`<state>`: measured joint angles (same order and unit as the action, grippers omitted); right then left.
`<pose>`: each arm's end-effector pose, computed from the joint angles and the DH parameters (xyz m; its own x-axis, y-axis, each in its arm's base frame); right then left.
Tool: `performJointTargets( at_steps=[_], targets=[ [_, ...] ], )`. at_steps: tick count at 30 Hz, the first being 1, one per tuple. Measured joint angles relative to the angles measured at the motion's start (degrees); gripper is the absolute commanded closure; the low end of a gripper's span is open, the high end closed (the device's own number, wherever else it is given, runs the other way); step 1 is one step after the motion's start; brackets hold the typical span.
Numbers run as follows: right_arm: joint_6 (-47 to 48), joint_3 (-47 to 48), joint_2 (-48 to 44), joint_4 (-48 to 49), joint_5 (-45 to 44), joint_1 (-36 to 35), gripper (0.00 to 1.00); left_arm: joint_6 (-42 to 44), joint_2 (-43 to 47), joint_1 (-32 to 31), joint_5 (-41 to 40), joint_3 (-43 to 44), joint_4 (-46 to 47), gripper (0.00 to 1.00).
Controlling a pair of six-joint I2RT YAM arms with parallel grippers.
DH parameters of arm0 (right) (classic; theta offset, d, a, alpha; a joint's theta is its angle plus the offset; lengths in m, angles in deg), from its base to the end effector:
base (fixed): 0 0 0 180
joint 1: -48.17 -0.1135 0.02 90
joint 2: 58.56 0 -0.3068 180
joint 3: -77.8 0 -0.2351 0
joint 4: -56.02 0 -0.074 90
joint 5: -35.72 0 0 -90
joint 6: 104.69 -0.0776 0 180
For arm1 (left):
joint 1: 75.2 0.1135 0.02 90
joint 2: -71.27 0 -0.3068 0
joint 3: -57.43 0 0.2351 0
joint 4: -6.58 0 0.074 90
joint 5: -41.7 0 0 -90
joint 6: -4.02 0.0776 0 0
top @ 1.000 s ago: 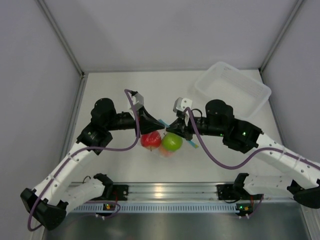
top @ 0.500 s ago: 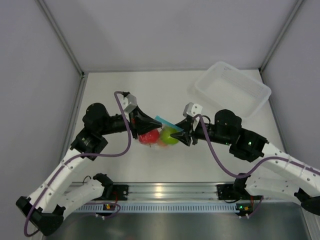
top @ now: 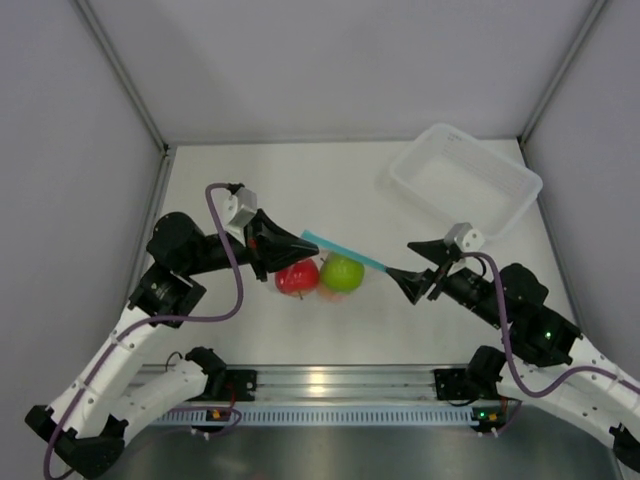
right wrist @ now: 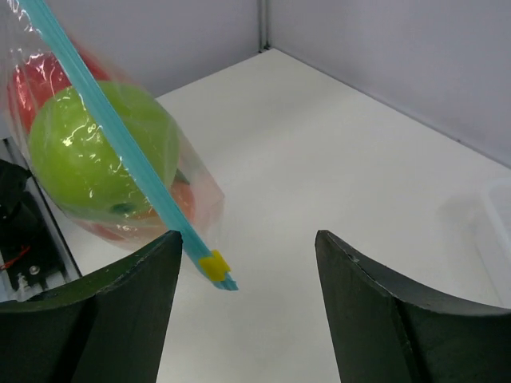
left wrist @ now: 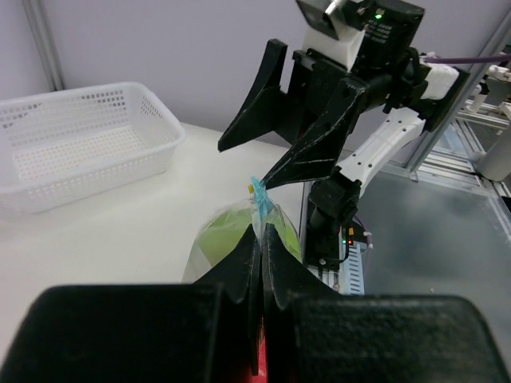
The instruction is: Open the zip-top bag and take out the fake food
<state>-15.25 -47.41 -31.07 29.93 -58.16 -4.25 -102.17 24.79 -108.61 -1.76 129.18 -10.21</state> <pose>0.0701 0.0825 0.3661 0.0056 0.0232 -0.9997 -0.7495 0.6619 0.0112 0.0920 -0.1281 0.4551 -0.1545 -0.1279 -0.9797 0.9736 0.1491 -0.1730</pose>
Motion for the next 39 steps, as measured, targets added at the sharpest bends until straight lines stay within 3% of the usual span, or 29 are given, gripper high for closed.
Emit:
performJointTargets(
  at_steps=[3,6,8,12,15,16,19,21,22,33,37,39],
  targets=[
    [0.00,0.39,0.35,-0.35,4.83,0.11,0.34,-0.22,0.42,0.00,2.25,1.29,0.68,1.00],
    [0.79,2.58,2.91,-1.07,10.25,0.15,0.43,-0.26,0.52,0.00,3.67,1.97,1.05,1.00],
    [1.36,4.44,5.27,-1.40,13.88,0.15,0.55,-0.35,0.50,0.00,3.93,2.08,1.20,1.00],
    [2.99,7.23,9.97,-2.21,19.50,0.17,0.59,-0.50,0.33,0.00,4.24,2.34,1.40,1.00],
    [3.98,7.56,11.91,-2.69,22.75,0.17,0.74,-0.66,-0.22,0.00,4.61,2.95,1.60,1.00],
    [4.26,7.76,12.57,-2.93,23.98,0.17,0.83,-0.66,-0.35,0.00,4.63,3.04,1.64,1.00],
    [5.09,8.00,14.16,-3.39,26.95,0.17,0.83,-0.66,-0.68,0.00,4.52,3.04,1.62,1.00],
    [5.73,8.31,14.75,-3.54,28.33,0.17,0.91,-0.63,-0.63,0.00,4.13,3.04,1.62,1.00],
    [5.86,8.52,14.95,-3.67,28.81,0.17,1.00,-0.63,-0.55,0.00,3.89,3.04,1.64,1.00],
    [6.49,10.19,15.43,-4.79,26.82,0.17,1.00,2.29,1.14,-0.02,-1.25,2.62,0.33,1.00],
    [7.23,15.52,19.26,-8.85,23.87,0.17,1.00,3.76,4.20,-0.02,-4.31,0.59,0.44,0.95],
    [8.35,20.22,22.86,-12.63,21.86,0.17,1.00,4.22,5.70,0.00,-6.23,-0.96,0.79,0.97]
  ],
)
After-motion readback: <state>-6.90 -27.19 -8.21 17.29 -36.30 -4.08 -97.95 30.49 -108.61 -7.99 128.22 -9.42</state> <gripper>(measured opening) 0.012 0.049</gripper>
